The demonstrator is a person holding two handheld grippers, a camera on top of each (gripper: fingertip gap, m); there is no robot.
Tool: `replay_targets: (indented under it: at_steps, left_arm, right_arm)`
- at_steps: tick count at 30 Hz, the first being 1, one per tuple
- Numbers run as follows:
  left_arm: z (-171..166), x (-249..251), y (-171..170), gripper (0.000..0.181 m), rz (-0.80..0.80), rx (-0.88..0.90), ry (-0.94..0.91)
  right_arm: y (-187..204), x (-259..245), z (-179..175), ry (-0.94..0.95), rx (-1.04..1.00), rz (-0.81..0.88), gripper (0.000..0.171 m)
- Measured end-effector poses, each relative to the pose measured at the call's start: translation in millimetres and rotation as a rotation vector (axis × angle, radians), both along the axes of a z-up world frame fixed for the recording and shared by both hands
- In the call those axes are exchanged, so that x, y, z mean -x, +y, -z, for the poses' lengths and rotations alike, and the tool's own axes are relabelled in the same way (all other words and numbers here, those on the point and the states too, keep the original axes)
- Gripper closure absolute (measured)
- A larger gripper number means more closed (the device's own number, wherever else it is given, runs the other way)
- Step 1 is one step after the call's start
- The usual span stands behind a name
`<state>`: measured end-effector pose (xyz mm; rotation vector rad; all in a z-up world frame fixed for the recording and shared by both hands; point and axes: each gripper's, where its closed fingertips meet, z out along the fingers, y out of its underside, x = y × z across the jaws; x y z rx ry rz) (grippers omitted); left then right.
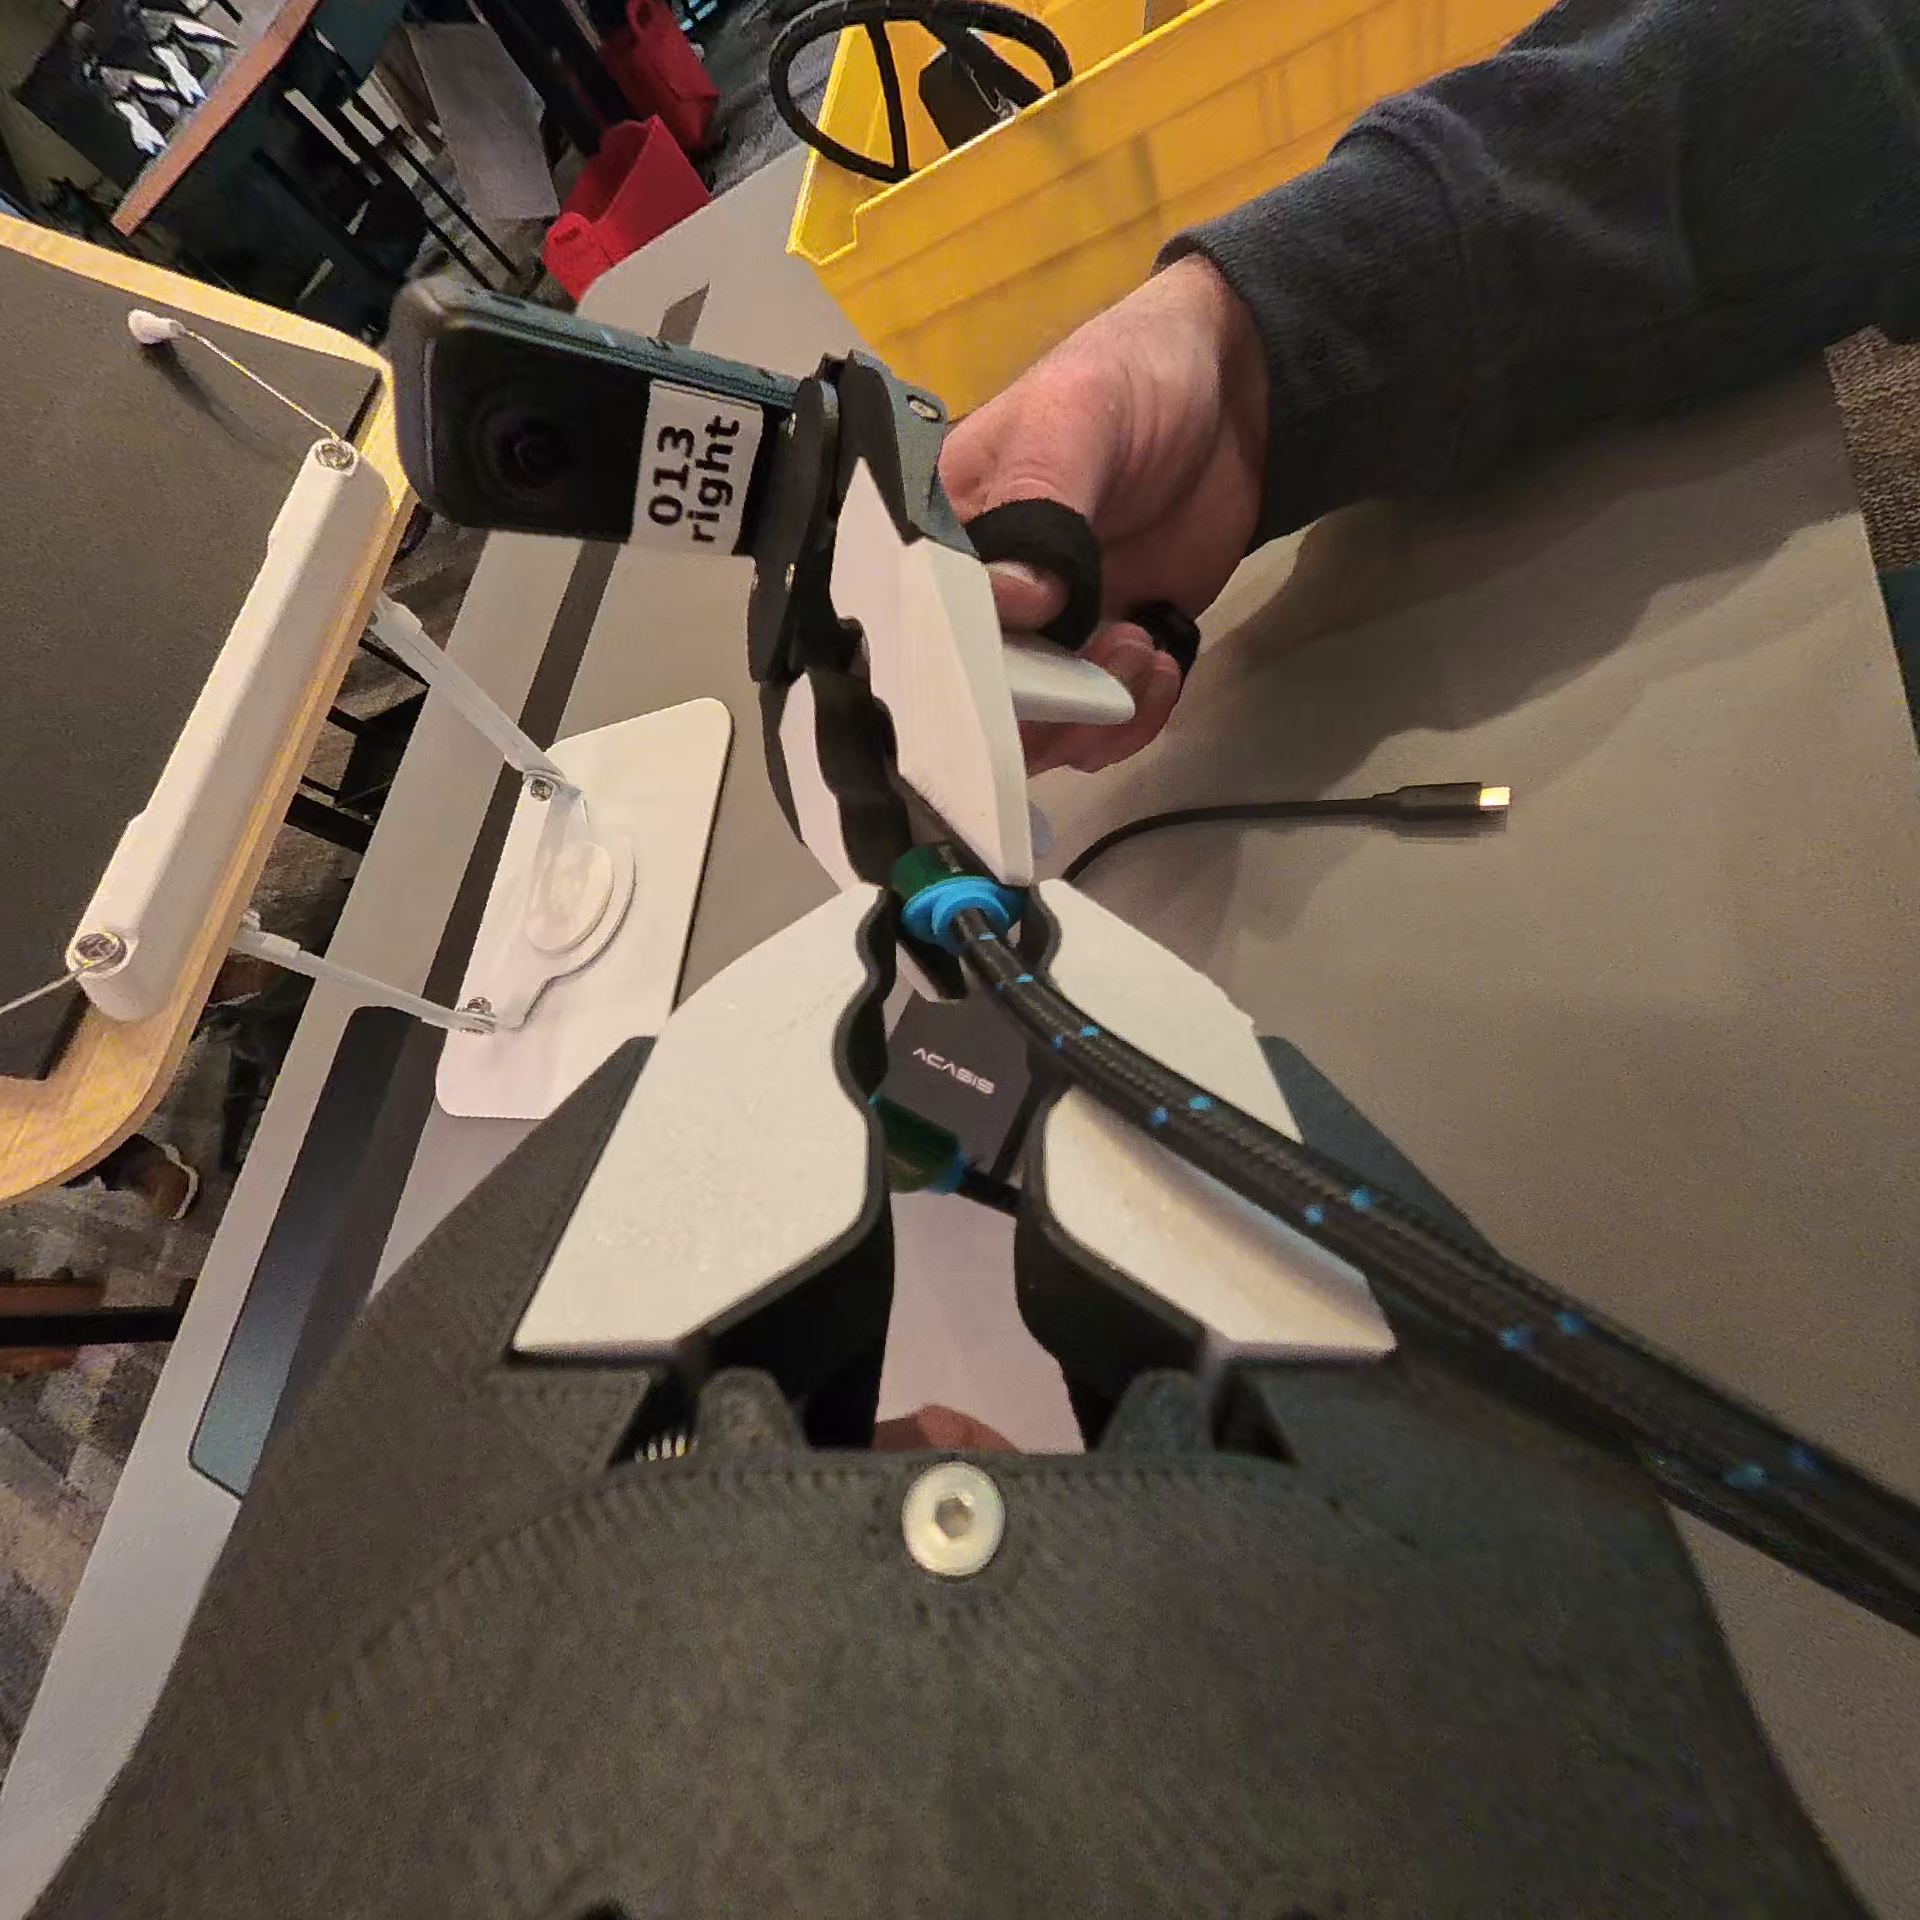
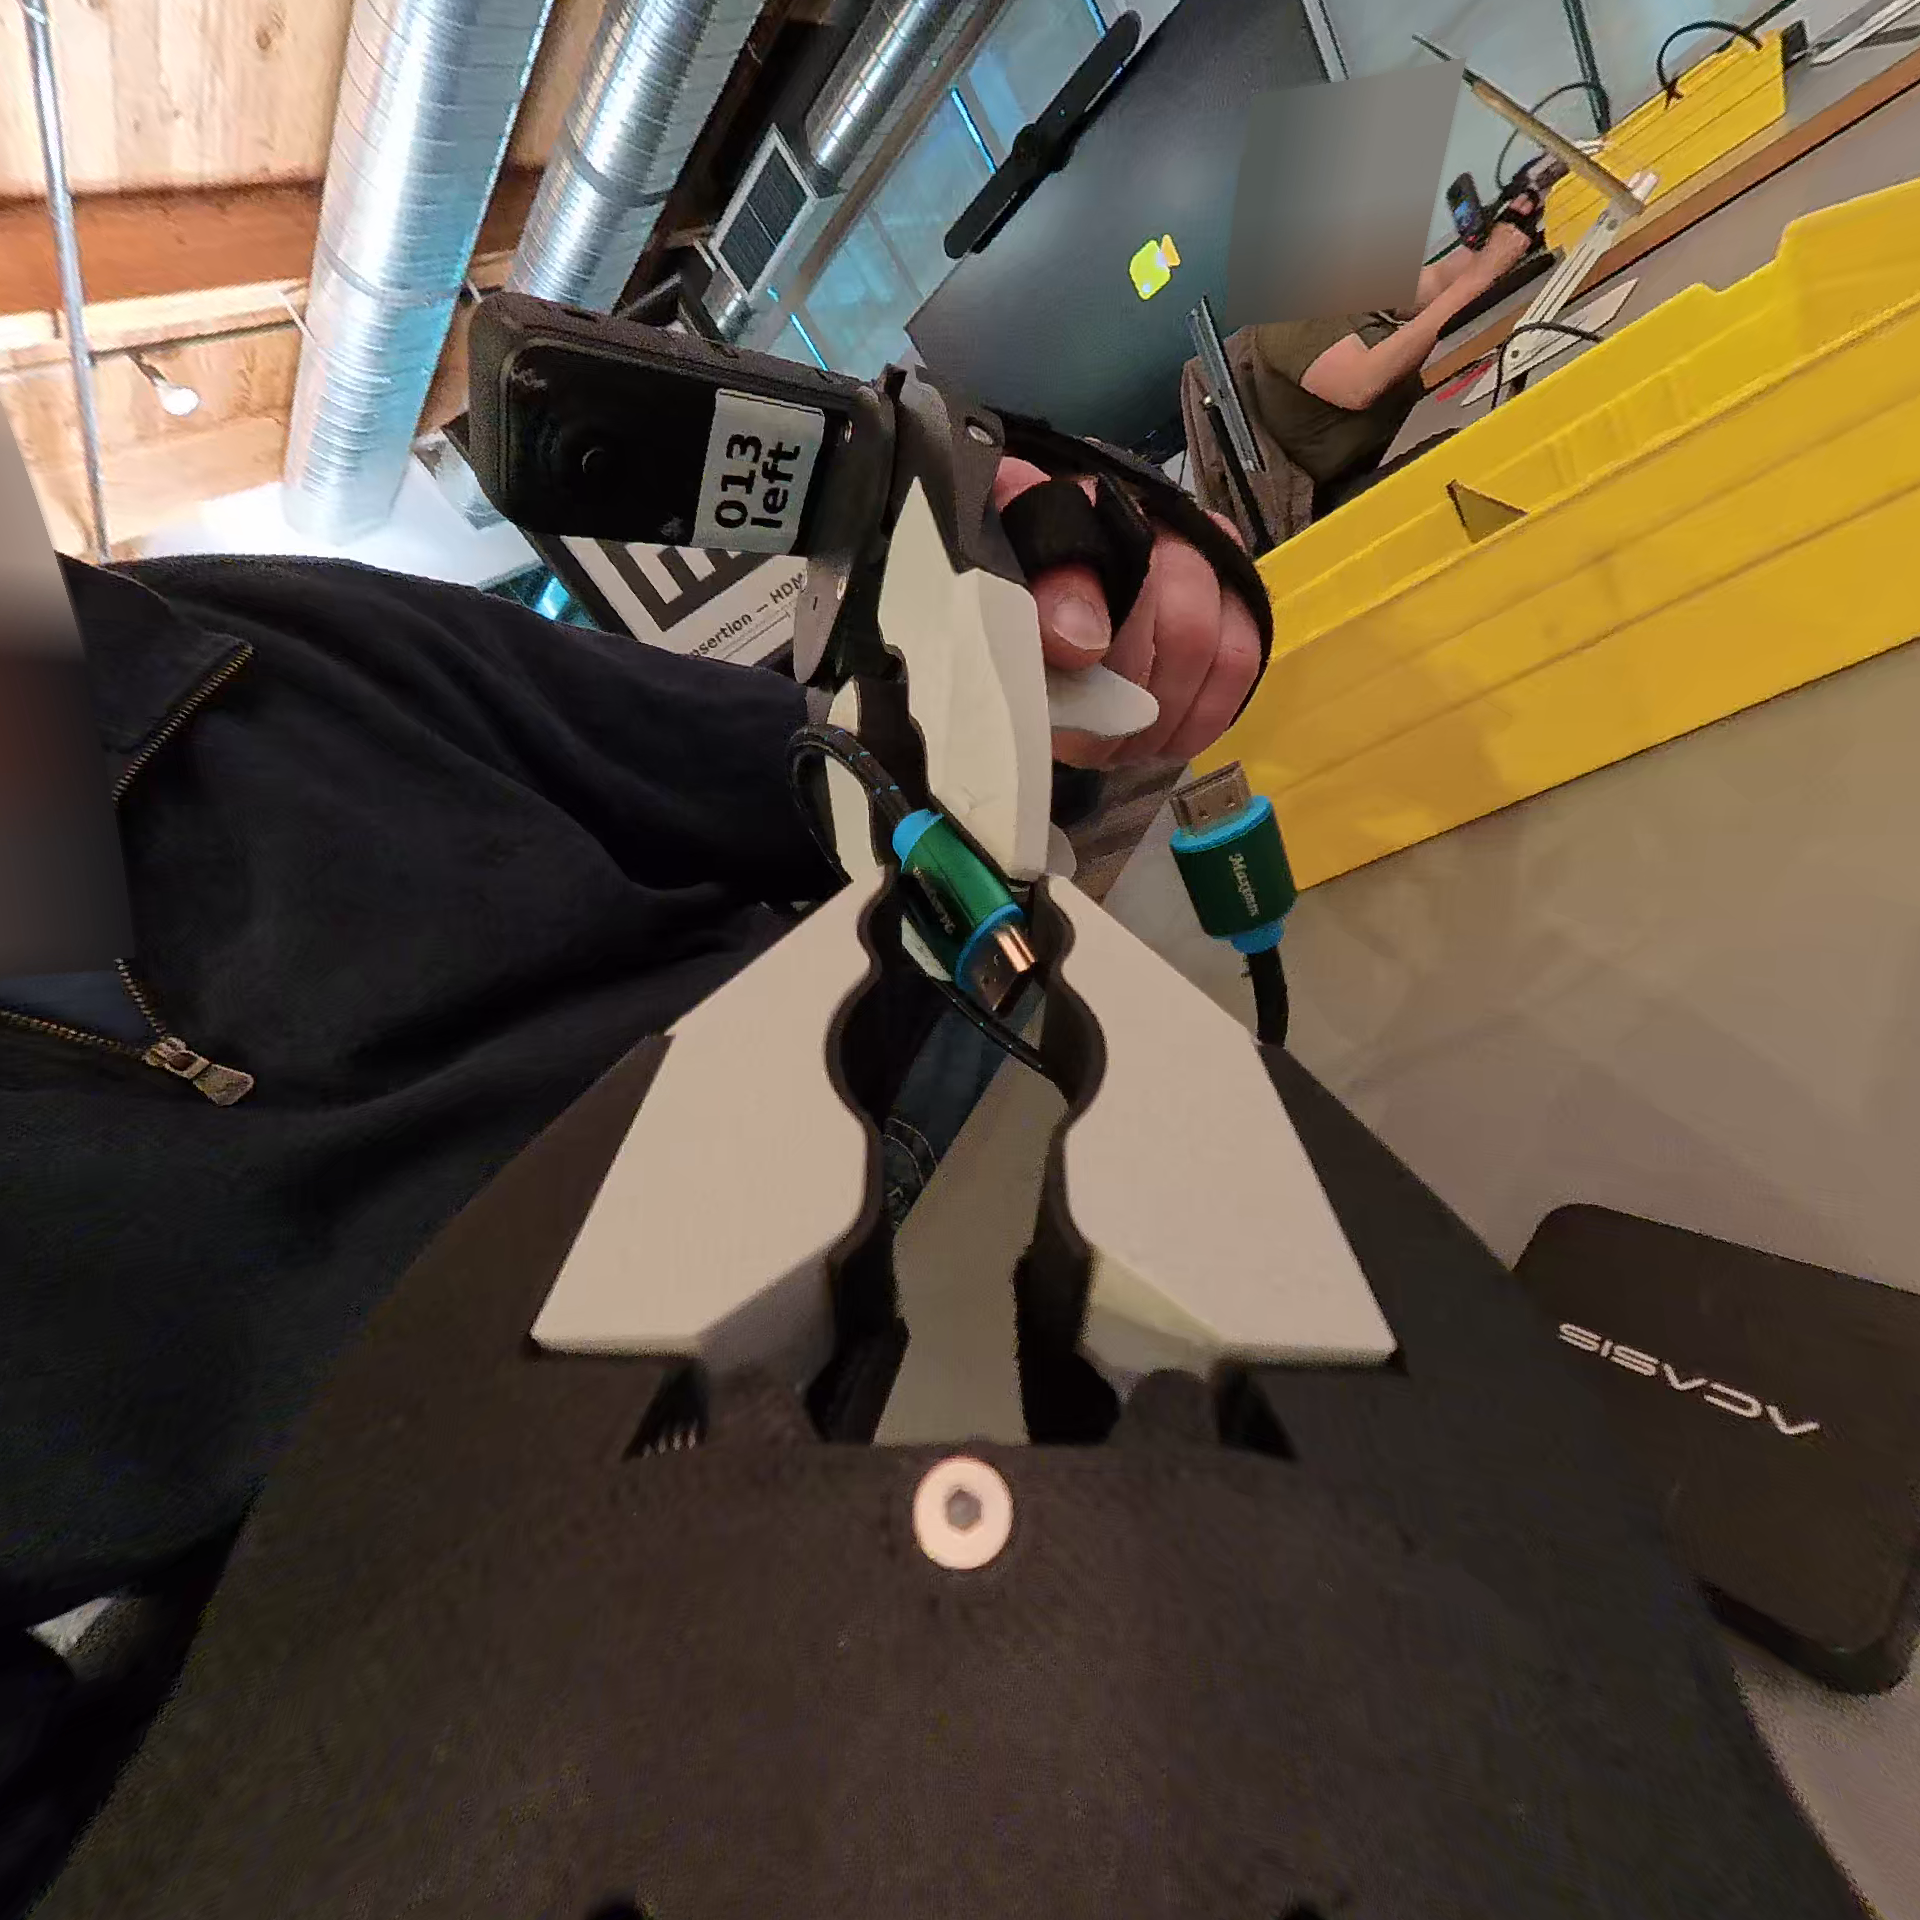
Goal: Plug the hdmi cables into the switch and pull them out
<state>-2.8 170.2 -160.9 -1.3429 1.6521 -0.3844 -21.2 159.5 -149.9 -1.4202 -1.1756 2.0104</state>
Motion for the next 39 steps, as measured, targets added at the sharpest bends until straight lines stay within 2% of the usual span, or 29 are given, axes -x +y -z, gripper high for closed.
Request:
replay_targets:
  at_steps: [5, 8, 15, 20, 26, 29, 31, 33, 36, 39]
  left_arm:
    - [-1, 3, 3, 0.157, -0.007, -0.016, 0.027]
    - [3, 17, 11, 0.151, -0.035, -0.061, 0.12]
    - [1, 36, 30, 0.157, -0.137, -0.077, 0.232]
    - [1, 49, 41, 0.158, -0.21, 0.033, 0.191]
    - [-12, 33, 16, 0.155, -0.093, 0.334, 0.0]
    - [3, 26, 9, 0.149, -0.077, 0.398, 0.035]
    - [11, 21, 6, 0.155, -0.068, 0.398, 0.05]
    - [15, 19, 4, 0.173, -0.066, 0.394, 0.059]
    - [15, 18, 7, 0.174, -0.079, 0.376, 0.056]
    - [12, 20, 16, 0.175, -0.128, 0.277, 0.072]
  right_arm:
    - [1, 0, -3, 0.009, -0.036, 0.021, 0.15]
    - [4, -9, -12, 0.042, -0.052, 0.041, 0.154]
    - [19, -22, -18, 0.031, -0.159, 0.161, 0.159]
    - [24, -19, -9, -0.031, -0.257, 0.219, 0.158]
    - [25, -15, -4, -0.075, -0.433, 0.28, 0.159]
    - [21, -11, -4, -0.078, -0.519, 0.284, 0.159]
    - [18, -9, -4, -0.076, -0.566, 0.285, 0.158]
    - [17, -8, -3, -0.087, -0.606, 0.297, 0.158]
    - [20, -9, -1, -0.099, -0.622, 0.313, 0.157]
    - [25, -11, -1, -0.105, -0.609, 0.335, 0.154]
